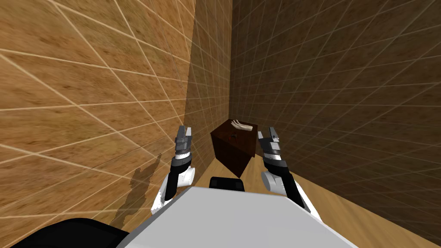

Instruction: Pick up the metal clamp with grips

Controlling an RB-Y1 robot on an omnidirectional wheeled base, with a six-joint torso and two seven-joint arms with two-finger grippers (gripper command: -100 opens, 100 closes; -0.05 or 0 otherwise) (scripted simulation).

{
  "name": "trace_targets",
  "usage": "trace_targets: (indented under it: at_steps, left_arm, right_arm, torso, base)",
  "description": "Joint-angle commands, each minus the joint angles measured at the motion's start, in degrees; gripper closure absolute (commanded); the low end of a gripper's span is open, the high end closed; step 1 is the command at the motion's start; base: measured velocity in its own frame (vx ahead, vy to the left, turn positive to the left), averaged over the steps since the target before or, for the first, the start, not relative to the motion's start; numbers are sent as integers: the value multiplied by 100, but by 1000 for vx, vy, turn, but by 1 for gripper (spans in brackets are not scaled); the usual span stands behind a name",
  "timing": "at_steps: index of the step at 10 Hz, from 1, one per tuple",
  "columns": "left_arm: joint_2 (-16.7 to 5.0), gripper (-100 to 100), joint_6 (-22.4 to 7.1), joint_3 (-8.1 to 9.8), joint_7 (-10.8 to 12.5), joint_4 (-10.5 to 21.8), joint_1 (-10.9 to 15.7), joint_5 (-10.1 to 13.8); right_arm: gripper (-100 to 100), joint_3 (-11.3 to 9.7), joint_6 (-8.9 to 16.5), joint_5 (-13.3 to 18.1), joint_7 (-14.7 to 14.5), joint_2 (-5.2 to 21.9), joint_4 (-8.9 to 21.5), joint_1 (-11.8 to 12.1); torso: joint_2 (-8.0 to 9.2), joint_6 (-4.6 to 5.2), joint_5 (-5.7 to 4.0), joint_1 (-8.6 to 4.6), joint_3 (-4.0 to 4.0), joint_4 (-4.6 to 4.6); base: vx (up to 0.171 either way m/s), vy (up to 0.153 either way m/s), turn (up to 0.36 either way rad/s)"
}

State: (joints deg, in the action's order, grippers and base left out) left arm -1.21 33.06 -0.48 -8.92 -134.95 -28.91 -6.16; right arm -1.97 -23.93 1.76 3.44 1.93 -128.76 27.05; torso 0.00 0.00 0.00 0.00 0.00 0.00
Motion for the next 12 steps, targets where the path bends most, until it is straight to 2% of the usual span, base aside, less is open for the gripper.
trace_targets:
  at_steps: [1, 4, 5, 6, 7, 8, 9, 10, 11, 12]
  left_arm:
    - [0, 0, 0, 0, 0, 0, 0, 0]
    - [0, 0, 0, 0, 0, 0, 0, 0]
    - [0, 0, 0, 0, 0, 0, 0, 0]
    - [0, 0, 0, 0, 0, 0, 0, 0]
    - [0, 0, 0, 0, 0, 0, 0, 0]
    - [0, 0, 0, 0, 0, 0, 0, 0]
    - [0, 0, 0, 0, 0, 0, 0, 0]
    - [0, 0, 0, 0, 0, 0, 0, 0]
    - [0, 0, 0, 0, 0, 0, 0, 0]
    - [0, 0, 0, 0, 0, 0, 0, 0]
  right_arm:
    - [-100, -20, -11, 81, -127, 166, 2, -19]
    - [-100, -118, -61, 447, -587, 706, -8, -95]
    - [-100, -118, -61, 447, -662, 761, -8, -95]
    - [-100, -170, -86, 636, -868, 997, -17, -132]
    - [-100, -170, -86, 636, -926, 1037, -17, -132]
    - [-100, -232, -114, 854, -1140, 1273, -27, -174]
    - [-100, -232, -114, 854, -1226, 1345, -27, -174]
    - [-100, -300, -144, 1101, -1424, 1566, -38, -223]
    - [-100, -300, -144, 1101, -1556, 1683, -38, -223]
    - [-100, -375, -177, 1359, -1742, 1874, -49, -280]
  torso:
    - [0, 0, 0, 0, 0, 0]
    - [1, -1, 1, 2, 0, 0]
    - [0, -1, 1, 3, 0, 0]
    - [-1, 0, 1, 2, 0, 0]
    - [-2, -2, 1, 2, -1, 0]
    - [-1, 1, 0, 1, -1, 0]
    - [-1, -1, 1, 2, -1, 0]
    - [-1, 0, 0, 1, -1, 0]
    - [-2, -2, 1, 3, -1, 0]
    - [-2, 1, 0, 1, -1, 0]
  base:
    - [-1, 5, 65]
    - [-1, 10, 121]
    - [1, 7, 54]
    - [2, 10, 135]
    - [3, 4, 65]
    - [3, 8, 118]
    - [2, 6, 88]
    - [3, 10, 173]
    - [3, 5, 91]
    - [6, 10, 131]
